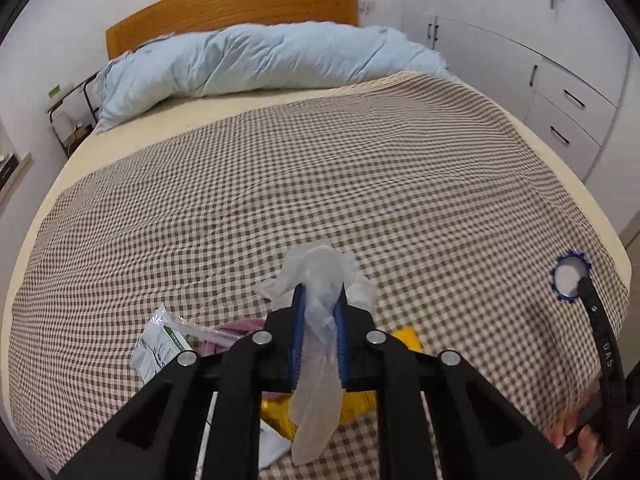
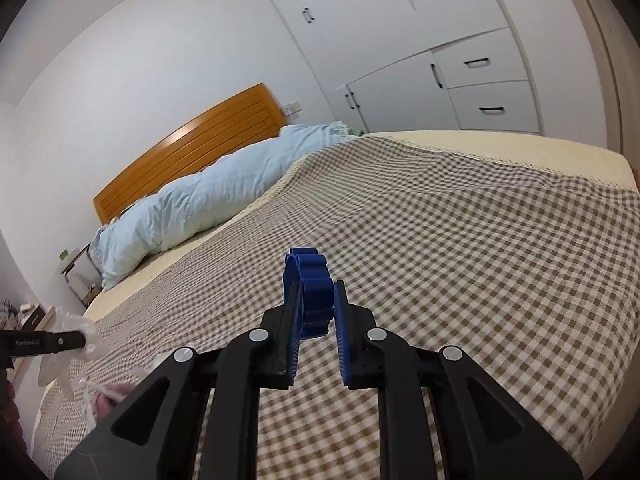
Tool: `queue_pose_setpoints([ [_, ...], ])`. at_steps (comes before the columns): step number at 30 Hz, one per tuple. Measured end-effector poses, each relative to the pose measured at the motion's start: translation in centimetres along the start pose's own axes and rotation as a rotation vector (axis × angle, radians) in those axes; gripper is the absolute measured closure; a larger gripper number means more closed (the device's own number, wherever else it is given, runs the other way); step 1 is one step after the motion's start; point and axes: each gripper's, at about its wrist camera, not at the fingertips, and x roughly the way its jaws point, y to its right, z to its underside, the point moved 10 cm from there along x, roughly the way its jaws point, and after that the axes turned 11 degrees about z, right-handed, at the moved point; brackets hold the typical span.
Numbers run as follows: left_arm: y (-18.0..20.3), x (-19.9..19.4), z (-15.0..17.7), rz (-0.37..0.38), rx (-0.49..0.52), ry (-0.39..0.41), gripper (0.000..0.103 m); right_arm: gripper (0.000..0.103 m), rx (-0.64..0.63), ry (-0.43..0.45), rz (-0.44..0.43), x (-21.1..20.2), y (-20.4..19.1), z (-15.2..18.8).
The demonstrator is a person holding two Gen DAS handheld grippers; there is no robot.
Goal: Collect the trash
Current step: 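Carry the plastic glove and blue cap down toward the floor bin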
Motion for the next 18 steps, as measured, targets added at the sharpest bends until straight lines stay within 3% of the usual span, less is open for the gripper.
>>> queue_pose_setpoints([
  [10,2.9,-5.2,2.8,0.057,0.044,0.053,0.092,0.087,-0.054,0.059,-0.050,-7.1,-2.3,-1.5],
  [18,2.8,-9.0,6.6,0.096,0.003,0.065,0.092,0.087,-0.147,0.045,-0.059,-11.8,-3.5,0.8],
])
